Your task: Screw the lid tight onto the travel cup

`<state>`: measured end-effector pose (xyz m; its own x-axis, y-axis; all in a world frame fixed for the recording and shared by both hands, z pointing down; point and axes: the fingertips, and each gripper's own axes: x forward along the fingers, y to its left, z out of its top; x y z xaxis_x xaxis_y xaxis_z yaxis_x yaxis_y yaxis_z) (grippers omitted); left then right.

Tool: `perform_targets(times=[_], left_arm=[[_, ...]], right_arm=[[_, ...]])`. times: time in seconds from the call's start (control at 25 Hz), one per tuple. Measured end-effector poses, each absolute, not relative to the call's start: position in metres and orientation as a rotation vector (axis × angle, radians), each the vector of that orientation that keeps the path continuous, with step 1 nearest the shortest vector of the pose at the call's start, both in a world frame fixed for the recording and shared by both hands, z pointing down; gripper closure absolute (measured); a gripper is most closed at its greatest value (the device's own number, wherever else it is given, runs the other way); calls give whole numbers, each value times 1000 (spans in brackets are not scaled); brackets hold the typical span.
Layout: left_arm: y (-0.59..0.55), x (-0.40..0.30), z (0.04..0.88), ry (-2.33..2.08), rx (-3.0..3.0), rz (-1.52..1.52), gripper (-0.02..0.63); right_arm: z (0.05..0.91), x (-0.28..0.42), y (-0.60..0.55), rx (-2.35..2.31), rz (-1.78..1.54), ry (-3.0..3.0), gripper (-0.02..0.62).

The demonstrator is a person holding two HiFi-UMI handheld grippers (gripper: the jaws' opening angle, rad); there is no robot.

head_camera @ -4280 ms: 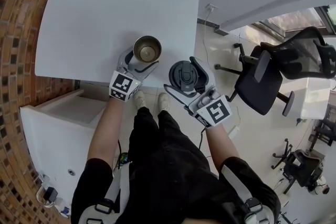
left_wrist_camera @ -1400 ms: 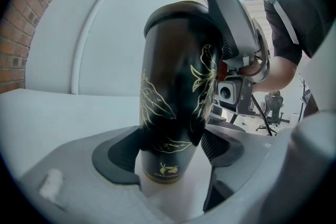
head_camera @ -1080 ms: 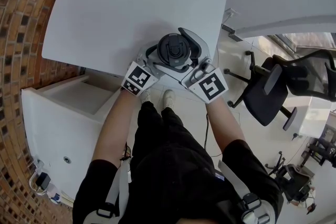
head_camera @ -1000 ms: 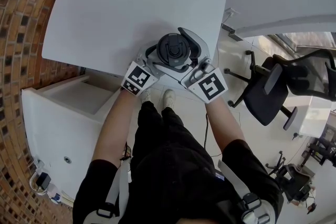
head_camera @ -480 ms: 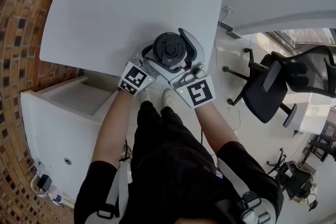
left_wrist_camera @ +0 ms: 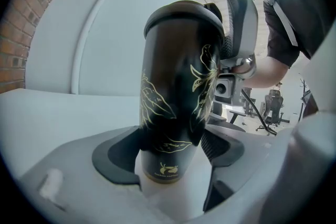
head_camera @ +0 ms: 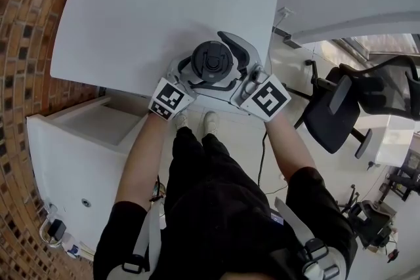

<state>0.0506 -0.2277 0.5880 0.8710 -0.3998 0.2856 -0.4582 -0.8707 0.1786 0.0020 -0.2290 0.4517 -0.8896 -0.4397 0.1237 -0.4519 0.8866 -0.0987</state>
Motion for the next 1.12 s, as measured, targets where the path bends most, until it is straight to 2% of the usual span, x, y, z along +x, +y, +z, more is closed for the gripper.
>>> perform_targets(times=[0.12,0.24,0.48,0.6,0.8,1.0,1.12], left_arm=[[-229,50,588,-654,2804,354,238],[-229,51,588,-652,2803,352,238],[-228,51,588,-652,2803,352,237],[-228,50,587,-652,2804,352,237],[-228,48,587,-654,2804,350,238],[-228,51,587,-649,2803,351,238],[-228,51,587,-650,2802,350,238]], right_arm=[[455,-3,-225,468,77,-2914,63],[456,-6,-224,452,27,-2905,75],[452,-3,-232,679,93,-2945,78],[448,0,-236,837,125,-2961,112],[446,4,-241,1093,153,-2916,127],[449,11,-240,1318,152,-2837,126],[451,12,-234,1207,185,-2861,101]])
